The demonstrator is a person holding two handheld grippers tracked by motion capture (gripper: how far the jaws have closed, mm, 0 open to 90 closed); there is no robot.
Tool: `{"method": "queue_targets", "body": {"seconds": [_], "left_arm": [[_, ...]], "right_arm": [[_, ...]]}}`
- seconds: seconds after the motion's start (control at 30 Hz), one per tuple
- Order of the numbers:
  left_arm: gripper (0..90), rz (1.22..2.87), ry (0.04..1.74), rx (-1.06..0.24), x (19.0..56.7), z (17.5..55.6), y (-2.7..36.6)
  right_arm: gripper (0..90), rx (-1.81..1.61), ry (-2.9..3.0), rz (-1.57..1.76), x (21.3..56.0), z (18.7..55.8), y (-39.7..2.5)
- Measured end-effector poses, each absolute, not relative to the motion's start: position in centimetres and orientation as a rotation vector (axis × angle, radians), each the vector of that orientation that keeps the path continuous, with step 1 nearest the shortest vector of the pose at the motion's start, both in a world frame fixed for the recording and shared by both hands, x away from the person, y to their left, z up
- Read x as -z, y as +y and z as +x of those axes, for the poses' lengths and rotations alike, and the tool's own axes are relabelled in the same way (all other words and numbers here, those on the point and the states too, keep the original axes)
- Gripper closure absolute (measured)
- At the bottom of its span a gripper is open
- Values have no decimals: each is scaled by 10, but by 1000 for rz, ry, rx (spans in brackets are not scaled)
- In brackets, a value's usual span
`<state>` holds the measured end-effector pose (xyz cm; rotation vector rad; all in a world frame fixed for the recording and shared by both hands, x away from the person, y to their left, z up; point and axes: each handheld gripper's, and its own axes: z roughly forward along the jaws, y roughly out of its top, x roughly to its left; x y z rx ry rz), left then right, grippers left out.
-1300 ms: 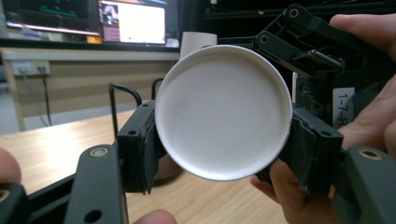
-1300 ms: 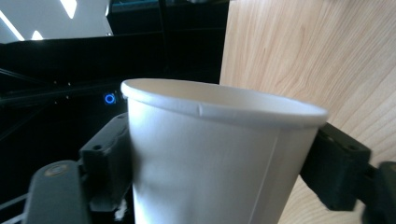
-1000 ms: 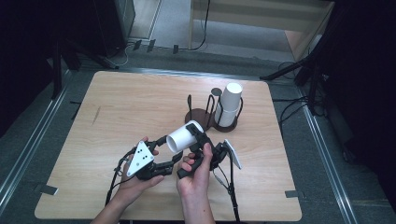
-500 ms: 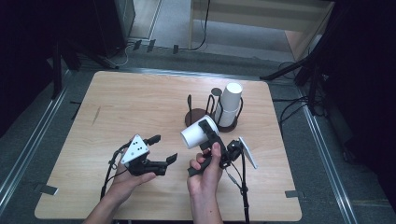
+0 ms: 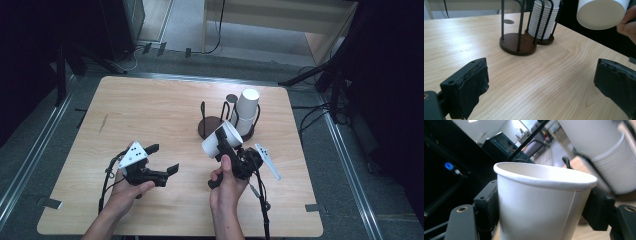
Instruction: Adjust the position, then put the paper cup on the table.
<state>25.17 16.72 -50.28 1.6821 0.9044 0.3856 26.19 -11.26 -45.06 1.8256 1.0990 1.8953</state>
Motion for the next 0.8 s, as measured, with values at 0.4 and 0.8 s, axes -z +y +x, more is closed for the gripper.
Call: {"method": "queue_targets", "body": {"seconds": [0.4, 0.8], "left_arm": [[0, 1665, 951, -378, 507, 251, 194], [0, 1614, 995, -399, 509, 251, 218]], "right_arm": [[255, -1682, 1236, 1564, 439, 258, -121], [253, -1592, 1290, 1444, 437, 258, -133]]}}
